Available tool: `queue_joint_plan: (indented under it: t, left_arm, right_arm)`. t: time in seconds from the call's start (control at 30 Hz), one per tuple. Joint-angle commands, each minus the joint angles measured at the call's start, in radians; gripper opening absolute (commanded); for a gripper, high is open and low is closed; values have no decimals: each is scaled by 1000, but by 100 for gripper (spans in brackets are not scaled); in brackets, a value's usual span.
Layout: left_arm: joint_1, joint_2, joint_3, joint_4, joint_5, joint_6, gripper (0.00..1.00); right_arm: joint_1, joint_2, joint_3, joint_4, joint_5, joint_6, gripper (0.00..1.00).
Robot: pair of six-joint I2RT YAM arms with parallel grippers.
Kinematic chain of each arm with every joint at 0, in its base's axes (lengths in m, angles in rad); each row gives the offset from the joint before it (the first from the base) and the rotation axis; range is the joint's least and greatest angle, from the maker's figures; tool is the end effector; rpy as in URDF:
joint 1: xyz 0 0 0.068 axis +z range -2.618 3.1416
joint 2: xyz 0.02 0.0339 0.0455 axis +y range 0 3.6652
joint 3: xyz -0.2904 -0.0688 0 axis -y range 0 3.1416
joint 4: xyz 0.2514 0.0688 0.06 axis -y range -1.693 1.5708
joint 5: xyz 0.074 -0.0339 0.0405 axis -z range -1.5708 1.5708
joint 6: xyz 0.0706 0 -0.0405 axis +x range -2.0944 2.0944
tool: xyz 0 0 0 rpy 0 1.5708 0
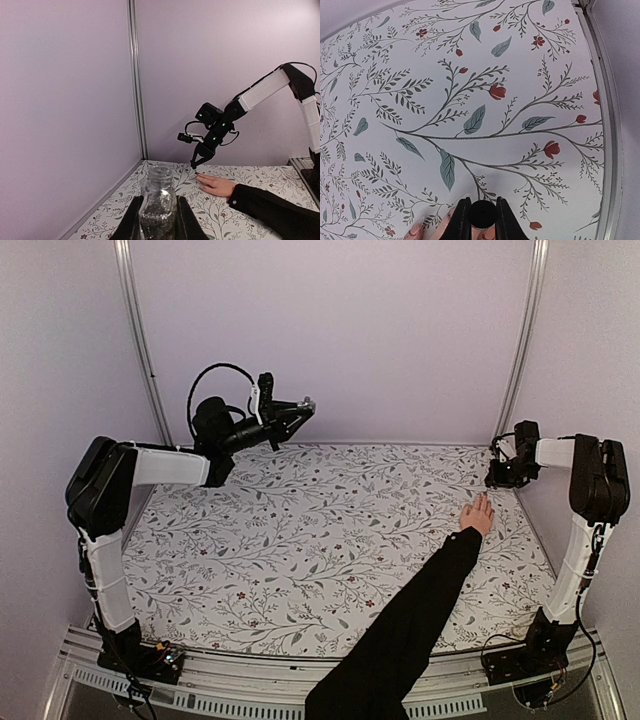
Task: Paint the nails
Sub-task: Paint the nail polish on the nail.
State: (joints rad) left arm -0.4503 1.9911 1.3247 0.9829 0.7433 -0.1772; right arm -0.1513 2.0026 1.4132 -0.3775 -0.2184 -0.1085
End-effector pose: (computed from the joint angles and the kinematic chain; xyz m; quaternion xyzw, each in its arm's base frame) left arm 0.4230 -0.2575 0.3096 0.3657 0.5017 -0.4355 0.6518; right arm 0.4620 -0.0550 0.1697 -0.0121 0.9495 0.0649 0.3066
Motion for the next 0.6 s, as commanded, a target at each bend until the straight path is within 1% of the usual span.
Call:
queue_joint_plan:
  t: [0.0,0.57]
  left_arm:
    - [13,-2,2,26,-5,-4,0]
    - [17,10,14,25,-7,-2,0]
  right_arm:
    - [6,19,4,0,14,0,0]
    - [9,44,40,-15,28,-4,0]
